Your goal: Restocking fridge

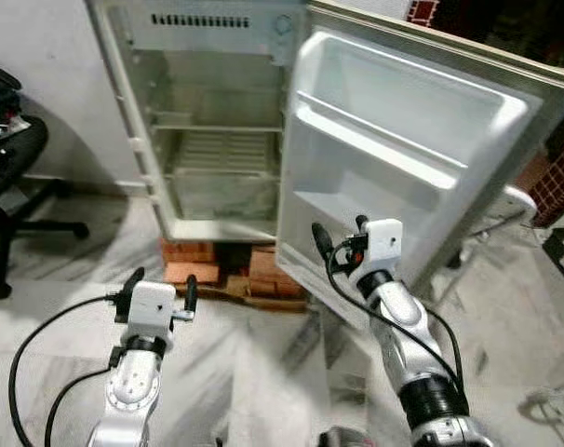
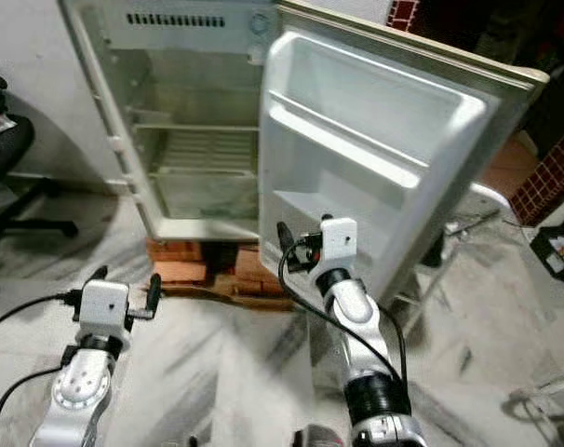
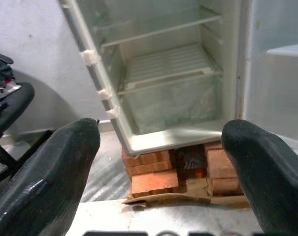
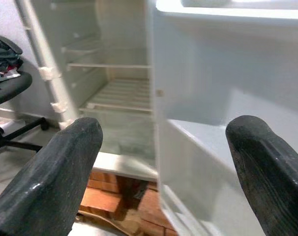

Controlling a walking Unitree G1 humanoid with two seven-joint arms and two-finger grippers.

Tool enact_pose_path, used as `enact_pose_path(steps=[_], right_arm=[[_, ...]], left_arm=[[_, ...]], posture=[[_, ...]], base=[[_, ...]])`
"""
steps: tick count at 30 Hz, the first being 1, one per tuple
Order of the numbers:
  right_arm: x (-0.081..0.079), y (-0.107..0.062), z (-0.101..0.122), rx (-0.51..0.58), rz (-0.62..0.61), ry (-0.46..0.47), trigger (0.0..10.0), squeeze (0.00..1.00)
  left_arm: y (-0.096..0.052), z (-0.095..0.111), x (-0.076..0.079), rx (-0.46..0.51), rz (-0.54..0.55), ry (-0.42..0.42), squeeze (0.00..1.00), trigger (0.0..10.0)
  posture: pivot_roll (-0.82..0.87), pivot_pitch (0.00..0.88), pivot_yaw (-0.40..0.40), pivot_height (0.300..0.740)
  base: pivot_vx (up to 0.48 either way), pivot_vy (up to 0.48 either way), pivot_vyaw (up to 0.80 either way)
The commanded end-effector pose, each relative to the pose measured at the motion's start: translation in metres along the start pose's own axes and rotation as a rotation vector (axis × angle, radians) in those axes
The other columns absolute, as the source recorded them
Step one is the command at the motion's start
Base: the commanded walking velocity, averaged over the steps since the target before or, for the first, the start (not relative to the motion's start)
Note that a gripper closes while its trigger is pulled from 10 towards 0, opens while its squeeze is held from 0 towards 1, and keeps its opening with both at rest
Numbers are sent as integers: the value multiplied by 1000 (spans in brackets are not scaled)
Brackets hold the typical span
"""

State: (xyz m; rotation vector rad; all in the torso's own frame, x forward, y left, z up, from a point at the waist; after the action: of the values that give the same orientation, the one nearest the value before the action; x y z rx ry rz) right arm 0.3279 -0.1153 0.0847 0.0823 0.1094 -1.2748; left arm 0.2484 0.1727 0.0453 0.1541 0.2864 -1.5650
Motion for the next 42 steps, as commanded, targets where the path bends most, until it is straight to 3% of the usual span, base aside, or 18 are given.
enact_pose_path(steps=[1,5,10,17,27,42], right_arm=[[8,-3,-2,-6,-9,11,10000,0],[-7,-6,-9,-52,127,83,10000,0],[-12,-9,-14,-81,196,47,10000,0],[0,-9,-15,-89,127,22,10000,0],[-6,-5,-14,-79,128,25,10000,0],[12,-4,-5,-39,-8,21,10000,0]], left_arm=[[1,3,8,6,-25,-4,0,10000],[2,3,6,7,-21,-3,0,10000],[1,2,8,4,-27,-4,0,10000],[1,3,8,8,-19,-23,0,10000],[3,5,8,20,-33,-22,0,10000],[1,1,9,11,-43,-21,0,10000]], posture=[[13,51,1,740],[12,48,2,740],[9,48,2,740],[7,47,2,740],[9,52,4,740],[1,51,6,740]], base=[[0,-480,0],[0,-480,0],[0,-480,0],[0,0,0],[0,0,0],[83,0,278]])
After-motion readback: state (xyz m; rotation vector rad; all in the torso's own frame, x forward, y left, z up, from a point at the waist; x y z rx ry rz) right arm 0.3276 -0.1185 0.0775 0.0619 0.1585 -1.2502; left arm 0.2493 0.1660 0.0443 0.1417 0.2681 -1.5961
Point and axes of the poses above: a point about 5 cm out from each wrist's last joint towards the gripper, its own y axis pointing out of the wrist towards the gripper, its own z axis along the axis of the wrist's last joint, x = y × z, the point moved 2 cm from there along y, pointing out of the wrist towards the gripper, and after that the axes turned 2 degrees about y, right-handed, at the moved point
